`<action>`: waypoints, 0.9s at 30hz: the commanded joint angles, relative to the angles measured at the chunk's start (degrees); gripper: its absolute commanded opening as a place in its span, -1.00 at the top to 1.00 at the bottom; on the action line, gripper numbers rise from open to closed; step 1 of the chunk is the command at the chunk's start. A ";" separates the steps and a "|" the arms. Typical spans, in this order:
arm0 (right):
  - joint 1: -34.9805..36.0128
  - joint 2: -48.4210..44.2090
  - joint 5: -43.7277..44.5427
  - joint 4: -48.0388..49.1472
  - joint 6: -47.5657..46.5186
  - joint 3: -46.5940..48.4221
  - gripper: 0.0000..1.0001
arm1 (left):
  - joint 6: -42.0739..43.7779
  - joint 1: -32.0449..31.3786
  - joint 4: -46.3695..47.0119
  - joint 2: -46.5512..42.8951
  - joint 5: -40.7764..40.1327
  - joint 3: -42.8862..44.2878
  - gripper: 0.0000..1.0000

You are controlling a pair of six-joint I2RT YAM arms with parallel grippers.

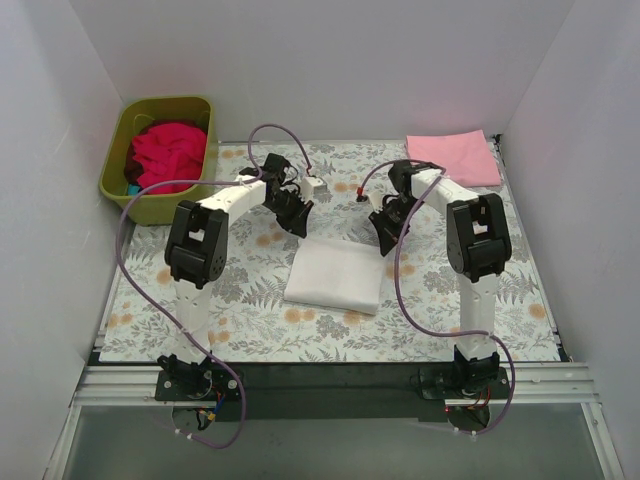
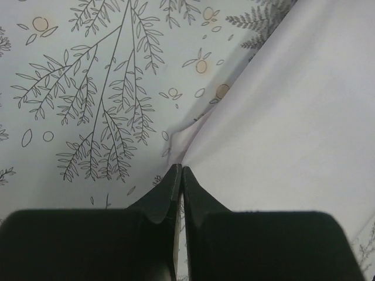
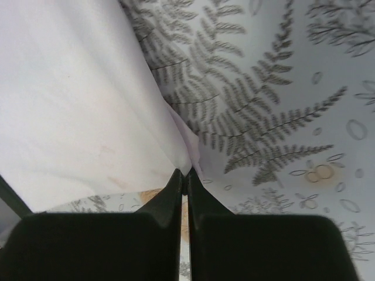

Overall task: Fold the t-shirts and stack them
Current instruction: Fold the tshirt

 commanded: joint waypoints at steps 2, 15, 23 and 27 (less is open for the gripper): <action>-1.02 4.40 4.26 3.00 -0.08 5.44 0.97 | -2.70 0.05 4.69 2.18 -2.79 2.11 1.00; -1.28 10.39 11.38 7.74 -0.96 16.25 0.97 | -7.62 0.67 8.73 6.22 -7.61 6.51 1.00; -2.68 3.66 9.37 6.78 1.75 19.78 -0.13 | -14.47 2.78 7.25 0.89 -3.06 10.82 0.12; -2.69 -6.02 1.48 6.69 5.61 17.59 -0.83 | -19.03 2.78 8.56 -6.49 1.59 6.79 -0.17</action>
